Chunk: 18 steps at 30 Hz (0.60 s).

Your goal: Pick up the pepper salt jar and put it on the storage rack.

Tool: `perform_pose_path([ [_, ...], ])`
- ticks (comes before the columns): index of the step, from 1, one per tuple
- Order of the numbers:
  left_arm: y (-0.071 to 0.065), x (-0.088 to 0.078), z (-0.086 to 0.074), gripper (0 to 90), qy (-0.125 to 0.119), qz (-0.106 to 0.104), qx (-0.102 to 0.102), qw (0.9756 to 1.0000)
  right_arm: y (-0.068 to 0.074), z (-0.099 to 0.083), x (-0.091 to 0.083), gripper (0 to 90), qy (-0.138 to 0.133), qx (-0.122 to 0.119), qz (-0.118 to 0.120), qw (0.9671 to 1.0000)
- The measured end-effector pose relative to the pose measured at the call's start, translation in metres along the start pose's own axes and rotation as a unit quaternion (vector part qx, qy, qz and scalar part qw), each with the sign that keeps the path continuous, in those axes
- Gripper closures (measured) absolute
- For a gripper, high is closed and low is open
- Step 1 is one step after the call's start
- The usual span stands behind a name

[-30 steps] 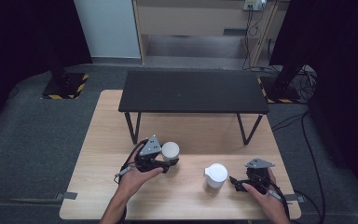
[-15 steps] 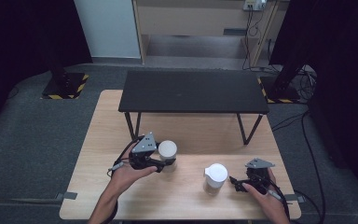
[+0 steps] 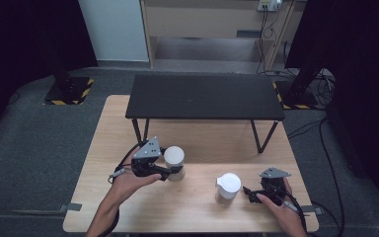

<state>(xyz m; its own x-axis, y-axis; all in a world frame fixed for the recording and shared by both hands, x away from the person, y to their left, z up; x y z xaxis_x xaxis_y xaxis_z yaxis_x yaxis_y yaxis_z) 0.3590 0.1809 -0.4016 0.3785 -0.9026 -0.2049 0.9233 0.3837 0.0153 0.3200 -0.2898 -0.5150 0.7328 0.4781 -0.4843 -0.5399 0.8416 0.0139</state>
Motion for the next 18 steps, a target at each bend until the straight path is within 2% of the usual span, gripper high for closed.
perform_pose_path([
  [9,0.005,-0.003,0.019,33.3,-0.004,-0.011,-0.005,0.9999,0.0,0.0,0.0,1.4,0.0,0.0,0.0,1.0],
  [18,0.01,-0.005,0.045,33.2,-0.009,-0.019,-0.003,0.9998,0.0,0.0,0.0,1.5,0.0,0.0,0.0,1.0],
])
Point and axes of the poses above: each handheld gripper's, and its own axes: x roughly forward along the jaws, z roughly out of its top, y roughly to its left, the point moved 10 cm from there along x, roughly forward along the jaws, and after that the axes turned 15 degrees about -y, right-handed, at the moved point
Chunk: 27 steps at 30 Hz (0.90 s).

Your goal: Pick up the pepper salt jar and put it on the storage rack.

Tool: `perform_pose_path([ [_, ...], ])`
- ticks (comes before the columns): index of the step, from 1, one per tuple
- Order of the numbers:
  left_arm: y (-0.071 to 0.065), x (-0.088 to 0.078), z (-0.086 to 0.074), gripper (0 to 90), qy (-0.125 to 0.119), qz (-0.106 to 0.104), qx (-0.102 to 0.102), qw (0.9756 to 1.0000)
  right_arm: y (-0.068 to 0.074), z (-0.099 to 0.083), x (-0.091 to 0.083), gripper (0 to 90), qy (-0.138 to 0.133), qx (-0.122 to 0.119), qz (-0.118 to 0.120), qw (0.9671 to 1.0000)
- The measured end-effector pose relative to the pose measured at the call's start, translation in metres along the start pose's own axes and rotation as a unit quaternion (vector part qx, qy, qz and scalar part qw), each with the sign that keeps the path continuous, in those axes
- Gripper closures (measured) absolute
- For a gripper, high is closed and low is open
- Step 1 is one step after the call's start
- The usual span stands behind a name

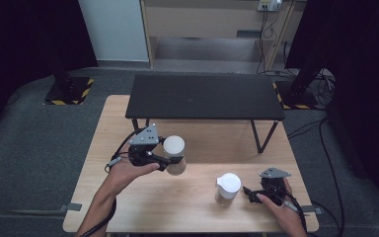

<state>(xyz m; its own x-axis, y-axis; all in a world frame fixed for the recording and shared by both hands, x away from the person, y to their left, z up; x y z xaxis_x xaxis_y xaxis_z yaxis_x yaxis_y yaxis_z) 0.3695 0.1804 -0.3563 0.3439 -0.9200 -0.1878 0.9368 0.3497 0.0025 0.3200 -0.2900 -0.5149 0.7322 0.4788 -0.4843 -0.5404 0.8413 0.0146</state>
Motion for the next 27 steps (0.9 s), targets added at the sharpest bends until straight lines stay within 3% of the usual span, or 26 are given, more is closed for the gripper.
perform_pose_path([
  [16,0.007,-0.001,0.027,33.2,-0.005,-0.003,-0.006,1.0,0.0,0.0,0.0,1.5,0.0,0.0,0.0,1.0],
  [27,0.011,-0.003,0.066,33.2,-0.015,-0.004,-0.003,0.9999,0.0,0.0,0.0,1.5,0.0,0.0,0.0,1.0],
])
Point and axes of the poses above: each handheld gripper's, and its own axes: x roughly forward along the jaws, z roughly out of its top, y roughly to its left, the point moved 10 cm from there along x, roughly forward along the jaws, and after that the axes turned 15 degrees about -y, right-handed, at the moved point
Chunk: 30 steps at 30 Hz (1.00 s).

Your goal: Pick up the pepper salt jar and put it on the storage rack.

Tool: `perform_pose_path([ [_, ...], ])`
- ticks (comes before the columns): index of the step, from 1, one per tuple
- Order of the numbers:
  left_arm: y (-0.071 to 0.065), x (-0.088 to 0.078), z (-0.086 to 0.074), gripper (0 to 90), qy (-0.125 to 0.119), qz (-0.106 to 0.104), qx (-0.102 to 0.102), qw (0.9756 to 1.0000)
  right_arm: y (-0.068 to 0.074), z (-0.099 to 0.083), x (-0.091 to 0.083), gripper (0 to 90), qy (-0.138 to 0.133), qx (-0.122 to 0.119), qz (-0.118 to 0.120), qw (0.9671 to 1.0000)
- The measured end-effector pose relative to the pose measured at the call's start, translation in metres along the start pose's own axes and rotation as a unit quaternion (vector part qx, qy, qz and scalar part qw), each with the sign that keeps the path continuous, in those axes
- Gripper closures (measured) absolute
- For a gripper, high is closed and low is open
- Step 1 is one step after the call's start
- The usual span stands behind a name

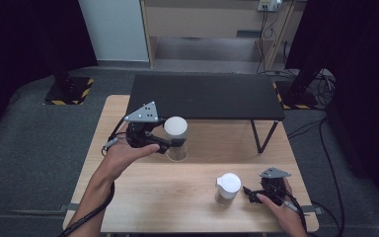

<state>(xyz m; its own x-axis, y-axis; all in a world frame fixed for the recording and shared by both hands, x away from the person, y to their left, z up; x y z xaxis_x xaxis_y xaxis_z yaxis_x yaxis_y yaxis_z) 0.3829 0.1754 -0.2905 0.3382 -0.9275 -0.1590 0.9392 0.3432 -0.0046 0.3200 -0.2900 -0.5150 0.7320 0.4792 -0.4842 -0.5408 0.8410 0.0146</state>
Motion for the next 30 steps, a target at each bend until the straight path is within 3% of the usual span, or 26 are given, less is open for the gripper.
perform_pose_path([
  [17,0.014,0.002,0.05,33.3,-0.002,0.009,0.009,0.9999,0.0,0.0,0.0,1.5,-0.001,-0.001,0.001,1.0],
  [30,0.03,0.01,0.069,33.2,-0.013,0.021,0.013,0.9996,0.0,0.0,0.0,1.5,-0.001,0.0,0.0,1.0],
])
Point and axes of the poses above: each handheld gripper's, and its own axes: x roughly forward along the jaws, z roughly out of its top, y roughly to its left, the point moved 10 cm from there along x, roughly forward along the jaws, and after that the axes turned 15 degrees about -y, right-handed, at the moved point
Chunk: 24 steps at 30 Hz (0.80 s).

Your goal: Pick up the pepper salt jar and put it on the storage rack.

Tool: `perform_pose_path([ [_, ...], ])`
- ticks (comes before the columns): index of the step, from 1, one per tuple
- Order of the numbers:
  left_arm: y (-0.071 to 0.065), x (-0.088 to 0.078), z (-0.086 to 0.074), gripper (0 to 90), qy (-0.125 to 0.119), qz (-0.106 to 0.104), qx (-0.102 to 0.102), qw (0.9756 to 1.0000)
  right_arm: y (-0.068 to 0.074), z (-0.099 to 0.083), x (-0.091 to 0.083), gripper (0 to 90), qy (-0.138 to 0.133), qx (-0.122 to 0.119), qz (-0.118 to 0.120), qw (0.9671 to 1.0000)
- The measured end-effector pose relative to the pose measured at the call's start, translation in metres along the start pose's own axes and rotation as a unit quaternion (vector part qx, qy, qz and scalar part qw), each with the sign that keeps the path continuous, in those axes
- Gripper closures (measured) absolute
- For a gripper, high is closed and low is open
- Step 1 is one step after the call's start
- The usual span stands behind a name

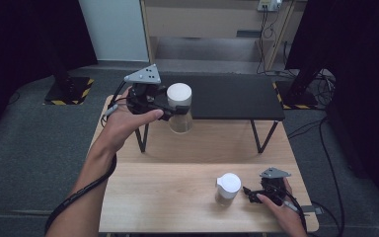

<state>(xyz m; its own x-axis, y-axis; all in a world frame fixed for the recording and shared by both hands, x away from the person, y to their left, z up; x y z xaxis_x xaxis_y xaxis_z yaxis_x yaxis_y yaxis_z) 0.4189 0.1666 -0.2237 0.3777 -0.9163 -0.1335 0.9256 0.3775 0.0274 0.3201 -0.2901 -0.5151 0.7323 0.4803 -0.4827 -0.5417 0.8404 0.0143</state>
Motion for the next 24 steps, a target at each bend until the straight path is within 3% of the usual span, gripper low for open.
perform_pose_path([
  [24,0.043,0.011,0.004,33.2,-0.006,0.028,-0.001,0.9996,0.0,0.0,0.0,1.5,0.0,0.0,0.0,1.0],
])
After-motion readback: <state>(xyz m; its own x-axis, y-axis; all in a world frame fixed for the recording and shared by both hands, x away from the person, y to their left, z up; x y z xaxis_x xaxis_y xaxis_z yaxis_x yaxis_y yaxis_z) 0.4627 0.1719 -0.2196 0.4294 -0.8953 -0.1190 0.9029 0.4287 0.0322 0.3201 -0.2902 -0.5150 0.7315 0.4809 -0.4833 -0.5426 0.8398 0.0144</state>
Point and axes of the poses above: each handheld gripper's, and its own axes: x roughly forward along the jaws, z roughly out of its top, y roughly to its left, the point moved 10 cm from there along x, roughly forward along the jaws, and after that the axes turned 15 degrees about -y, right-handed, at the moved point
